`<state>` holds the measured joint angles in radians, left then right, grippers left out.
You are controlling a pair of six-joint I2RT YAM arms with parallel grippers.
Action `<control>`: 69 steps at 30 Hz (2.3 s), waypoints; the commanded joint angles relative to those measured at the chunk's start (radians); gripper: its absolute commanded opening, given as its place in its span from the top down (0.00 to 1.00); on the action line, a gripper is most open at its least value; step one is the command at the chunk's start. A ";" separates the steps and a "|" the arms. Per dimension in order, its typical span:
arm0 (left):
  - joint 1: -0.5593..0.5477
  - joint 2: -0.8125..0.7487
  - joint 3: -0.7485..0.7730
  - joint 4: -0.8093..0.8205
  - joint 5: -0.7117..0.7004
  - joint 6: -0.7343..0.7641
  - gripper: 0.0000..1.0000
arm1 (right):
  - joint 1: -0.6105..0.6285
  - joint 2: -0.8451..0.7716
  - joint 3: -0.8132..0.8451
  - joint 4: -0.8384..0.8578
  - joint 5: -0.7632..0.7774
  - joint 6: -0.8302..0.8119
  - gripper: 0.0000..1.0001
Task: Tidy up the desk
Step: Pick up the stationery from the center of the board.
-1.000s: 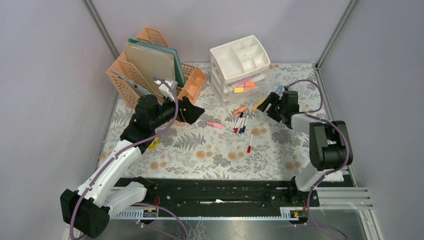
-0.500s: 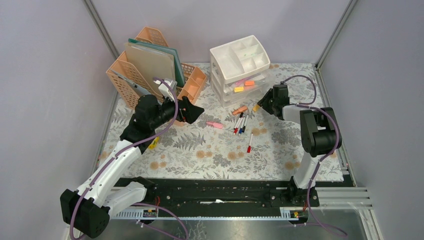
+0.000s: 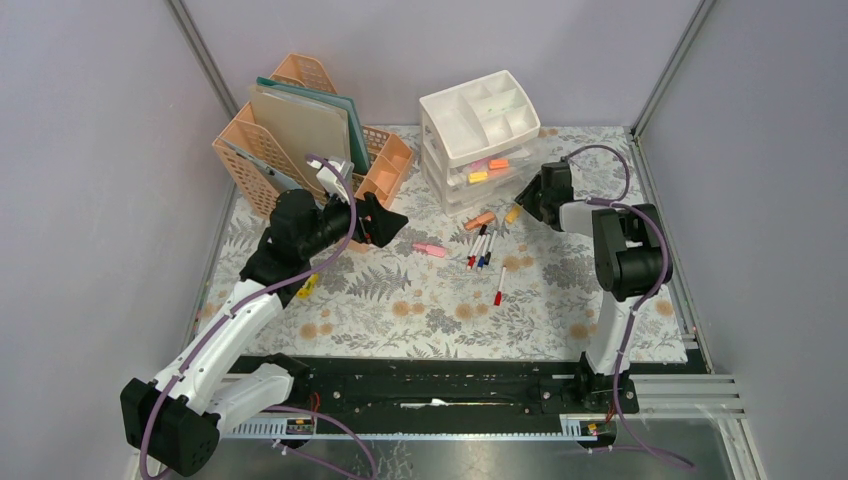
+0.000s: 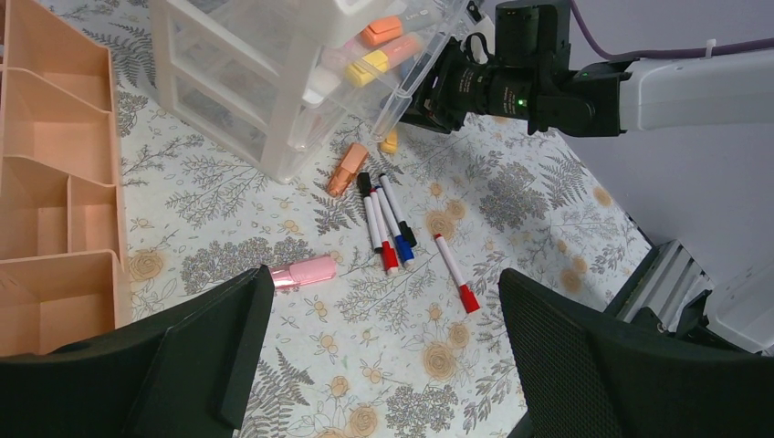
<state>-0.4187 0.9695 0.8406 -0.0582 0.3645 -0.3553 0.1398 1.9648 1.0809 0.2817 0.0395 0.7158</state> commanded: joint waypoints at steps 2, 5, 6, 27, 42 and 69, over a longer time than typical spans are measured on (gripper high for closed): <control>0.005 -0.022 0.003 0.030 -0.008 0.018 0.01 | 0.038 0.039 0.052 -0.071 0.095 -0.051 0.53; 0.004 -0.023 0.003 0.030 -0.010 0.018 0.01 | 0.052 0.031 0.048 -0.104 0.133 -0.087 0.57; 0.004 -0.024 0.003 0.029 -0.009 0.018 0.01 | 0.057 0.026 0.042 -0.110 0.141 -0.100 0.60; 0.005 -0.034 -0.001 0.039 0.002 0.011 0.01 | 0.001 -0.229 -0.175 -0.234 0.109 -0.267 0.67; 0.006 -0.044 -0.003 0.044 0.009 0.006 0.01 | -0.037 -0.245 -0.159 -0.418 -0.003 -0.386 0.55; 0.005 -0.057 -0.004 0.052 0.021 0.001 0.01 | -0.035 -0.104 -0.085 -0.625 0.091 -0.778 0.56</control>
<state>-0.4187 0.9363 0.8406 -0.0563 0.3679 -0.3557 0.1062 1.7882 1.0344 -0.2268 0.0719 0.0399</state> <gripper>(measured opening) 0.987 0.471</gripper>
